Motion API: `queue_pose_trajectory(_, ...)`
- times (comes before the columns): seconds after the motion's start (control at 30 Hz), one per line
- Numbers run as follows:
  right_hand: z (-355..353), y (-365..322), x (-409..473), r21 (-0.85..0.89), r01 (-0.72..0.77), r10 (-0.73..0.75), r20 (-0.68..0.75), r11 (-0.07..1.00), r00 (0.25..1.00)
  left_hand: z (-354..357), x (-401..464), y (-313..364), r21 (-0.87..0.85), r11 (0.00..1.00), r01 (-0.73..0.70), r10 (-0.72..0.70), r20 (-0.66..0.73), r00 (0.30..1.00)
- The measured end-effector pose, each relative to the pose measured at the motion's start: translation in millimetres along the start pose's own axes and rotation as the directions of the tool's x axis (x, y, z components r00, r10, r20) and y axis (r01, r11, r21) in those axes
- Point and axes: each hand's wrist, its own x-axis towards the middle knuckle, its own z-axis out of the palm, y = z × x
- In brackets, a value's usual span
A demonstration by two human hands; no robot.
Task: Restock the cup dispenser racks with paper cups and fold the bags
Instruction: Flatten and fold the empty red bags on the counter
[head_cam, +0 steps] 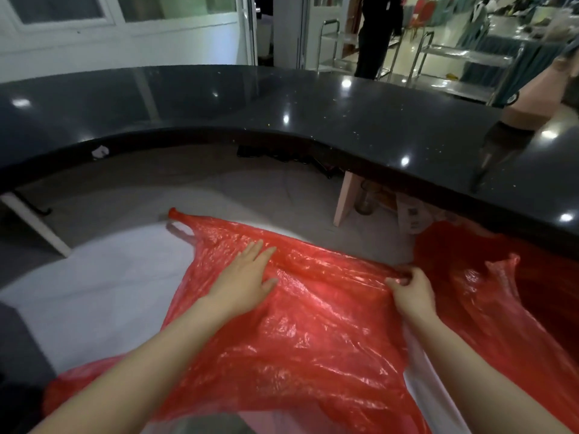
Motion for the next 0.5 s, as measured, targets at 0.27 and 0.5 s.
queue_pose_trajectory(0.27,-29.7,-17.1,2.9,0.219,0.106,-0.073,-0.157,0.97,0.985,-11.0,-57.9,22.3,0.082,0.991,0.106,-0.09,-0.177,0.98)
queue_pose_trajectory(0.5,-57.0,-8.9,-25.2,0.223,0.145,-0.126,-0.097,0.964,0.987,-8.3,-91.8,42.4,0.07,0.977,0.2,-0.171,-0.29,0.941)
